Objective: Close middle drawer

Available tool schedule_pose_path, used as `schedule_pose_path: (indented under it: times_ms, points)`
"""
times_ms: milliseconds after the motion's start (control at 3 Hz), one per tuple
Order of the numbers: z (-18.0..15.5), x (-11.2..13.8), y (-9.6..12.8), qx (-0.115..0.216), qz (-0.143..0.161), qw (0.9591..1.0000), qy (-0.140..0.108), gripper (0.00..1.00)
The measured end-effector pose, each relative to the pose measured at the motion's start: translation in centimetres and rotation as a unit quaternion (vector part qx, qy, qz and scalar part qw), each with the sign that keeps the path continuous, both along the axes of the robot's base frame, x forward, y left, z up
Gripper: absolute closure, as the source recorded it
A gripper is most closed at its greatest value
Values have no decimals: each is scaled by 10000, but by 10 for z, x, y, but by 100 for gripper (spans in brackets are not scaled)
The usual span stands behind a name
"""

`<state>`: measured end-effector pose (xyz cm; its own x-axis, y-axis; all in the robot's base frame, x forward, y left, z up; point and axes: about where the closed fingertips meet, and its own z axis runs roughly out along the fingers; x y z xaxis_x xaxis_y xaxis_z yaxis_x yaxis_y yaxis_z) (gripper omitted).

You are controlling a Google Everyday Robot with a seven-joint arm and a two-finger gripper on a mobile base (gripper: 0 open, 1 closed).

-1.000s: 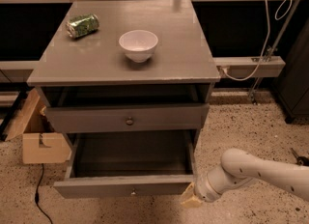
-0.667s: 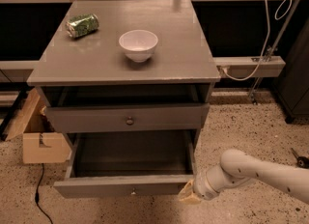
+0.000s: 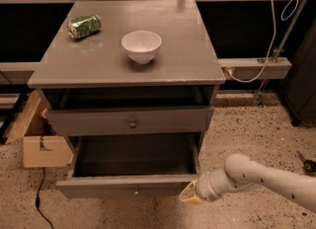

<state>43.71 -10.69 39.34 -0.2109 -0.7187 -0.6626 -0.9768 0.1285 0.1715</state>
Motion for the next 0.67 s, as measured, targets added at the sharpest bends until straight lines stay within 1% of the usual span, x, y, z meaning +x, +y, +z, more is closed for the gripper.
schedule_pose_path:
  times_ms: [333, 667]
  points:
    - [-4, 16, 4, 151, -192, 9989, -396, 100]
    - [-1, 36, 9, 337, -434, 9949, -846, 100]
